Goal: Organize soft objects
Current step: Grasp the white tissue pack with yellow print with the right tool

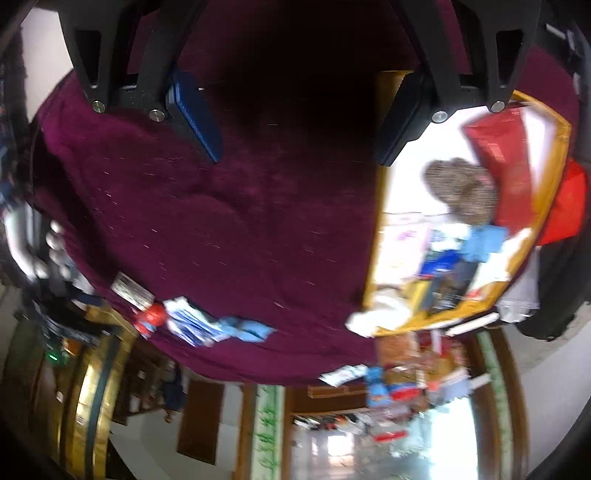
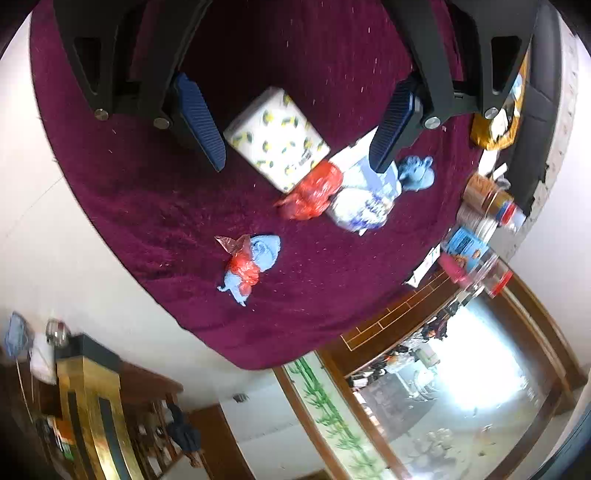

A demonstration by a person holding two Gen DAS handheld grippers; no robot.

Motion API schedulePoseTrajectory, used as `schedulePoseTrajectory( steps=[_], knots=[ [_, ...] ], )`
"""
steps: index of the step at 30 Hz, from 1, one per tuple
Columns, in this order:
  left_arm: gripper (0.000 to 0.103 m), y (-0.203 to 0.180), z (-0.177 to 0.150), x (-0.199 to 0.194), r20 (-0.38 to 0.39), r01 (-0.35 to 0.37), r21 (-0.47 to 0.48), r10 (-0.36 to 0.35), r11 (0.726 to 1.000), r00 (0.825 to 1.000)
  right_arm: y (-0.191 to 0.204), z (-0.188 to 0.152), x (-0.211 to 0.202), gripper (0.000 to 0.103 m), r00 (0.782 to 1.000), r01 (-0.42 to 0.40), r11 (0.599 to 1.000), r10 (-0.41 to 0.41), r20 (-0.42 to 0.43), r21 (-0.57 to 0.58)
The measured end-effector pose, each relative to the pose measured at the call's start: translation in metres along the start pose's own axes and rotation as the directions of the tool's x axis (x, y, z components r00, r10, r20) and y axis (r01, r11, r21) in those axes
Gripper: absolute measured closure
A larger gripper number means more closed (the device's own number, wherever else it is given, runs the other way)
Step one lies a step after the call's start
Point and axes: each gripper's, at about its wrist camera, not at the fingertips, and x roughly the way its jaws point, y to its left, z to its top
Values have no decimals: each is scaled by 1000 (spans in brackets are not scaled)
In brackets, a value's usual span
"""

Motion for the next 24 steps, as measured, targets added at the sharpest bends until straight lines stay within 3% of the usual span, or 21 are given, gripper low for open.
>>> schedulePoseTrajectory(
  steps=[4, 8, 11, 12, 14, 19, 24],
  knots=[
    [16, -15, 1, 20, -68, 51, -1, -51, 999, 996, -8, 1, 28, 24, 997, -50, 998, 52, -57, 39],
    [16, -26, 4, 37, -109, 56, 7, -55, 998, 993, -16, -9, 51, 24, 989, -104, 993, 108, -100, 49],
    [16, -27, 6, 51, -135, 65, -14, -67, 998, 989, -13, -14, 54, 24, 960, -227, 972, 234, -152, 59],
    [16, -27, 7, 57, -148, 71, -27, -74, 997, 986, -8, -16, 55, 24, 940, -285, 957, 291, -178, 55],
    [13, -27, 7, 62, -146, 66, -36, -71, 997, 987, 4, -20, 54, 24, 920, -334, 942, 331, -210, 24],
    [1, -33, 7, 67, -140, 68, -24, -70, 997, 988, 33, -34, 55, 24, 962, -200, 970, 168, -214, -140],
    [1, -40, 2, 70, -101, 11, 18, -9, 1000, 995, 57, -49, 60, 24, 985, -61, 951, 8, -173, -302]
  ],
)
